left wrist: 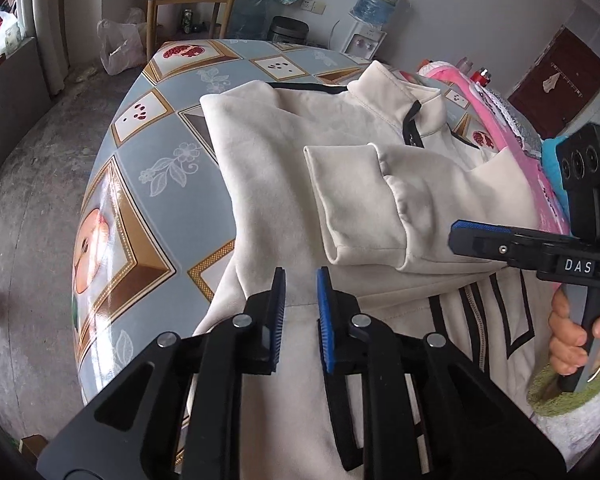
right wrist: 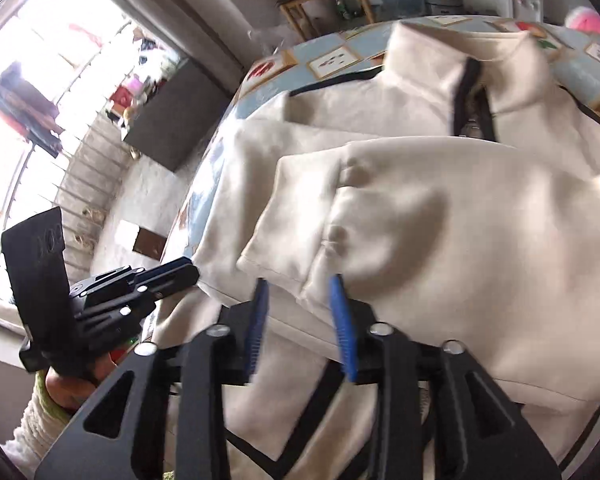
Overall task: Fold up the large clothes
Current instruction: 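Lay the sleeve over the folded side while the left gripper pinches the fold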
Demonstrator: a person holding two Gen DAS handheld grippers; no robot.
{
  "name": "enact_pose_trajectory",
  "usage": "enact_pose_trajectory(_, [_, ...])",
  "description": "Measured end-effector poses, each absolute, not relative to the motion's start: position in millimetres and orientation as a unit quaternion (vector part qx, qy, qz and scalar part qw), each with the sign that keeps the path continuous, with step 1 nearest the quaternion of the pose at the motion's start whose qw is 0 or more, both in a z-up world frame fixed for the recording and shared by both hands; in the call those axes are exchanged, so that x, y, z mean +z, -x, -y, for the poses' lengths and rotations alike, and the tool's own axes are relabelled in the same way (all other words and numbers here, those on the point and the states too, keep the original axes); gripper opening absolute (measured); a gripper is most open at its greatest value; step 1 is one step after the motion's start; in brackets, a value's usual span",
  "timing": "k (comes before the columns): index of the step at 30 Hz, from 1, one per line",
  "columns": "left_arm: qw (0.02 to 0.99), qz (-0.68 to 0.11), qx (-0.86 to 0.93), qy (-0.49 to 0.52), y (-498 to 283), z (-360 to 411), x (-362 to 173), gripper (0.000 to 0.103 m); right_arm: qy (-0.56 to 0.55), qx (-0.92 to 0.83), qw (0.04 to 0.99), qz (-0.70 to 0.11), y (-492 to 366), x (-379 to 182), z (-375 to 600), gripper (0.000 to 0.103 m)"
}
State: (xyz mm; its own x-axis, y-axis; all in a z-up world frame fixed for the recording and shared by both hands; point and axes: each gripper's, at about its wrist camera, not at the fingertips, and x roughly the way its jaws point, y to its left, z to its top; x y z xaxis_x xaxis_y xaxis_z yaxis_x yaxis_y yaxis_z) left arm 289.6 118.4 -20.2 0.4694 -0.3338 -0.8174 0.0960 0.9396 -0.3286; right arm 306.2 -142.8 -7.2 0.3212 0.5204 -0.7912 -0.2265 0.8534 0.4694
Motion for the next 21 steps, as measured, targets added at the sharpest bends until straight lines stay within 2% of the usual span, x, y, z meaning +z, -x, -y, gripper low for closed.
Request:
enact_pose_trajectory(3, [0.841,-0.502,-0.137,0.149,-304,-117,-18,0.029,-0.156,0.204,0.821,-0.510,-294,5,191,0.048])
enact_pose_trajectory(7, [0.830,-0.511,-0.137,0.176,-332,-106,-23,0.030,-0.175,0.167,0.831,-0.502,-272,5,249,0.048])
enact_pose_trajectory(12, [0.801,-0.550,-0.123,0.201,-372,-93,-47,0.030,-0.176,0.131,0.837,-0.502,-244,-21,295,0.048])
enact_pose_trajectory(21, [0.790,-0.565,-0.083,0.225,-391,-91,-53,0.027,-0.161,0.108,0.850,-0.490,-213,-37,315,0.048])
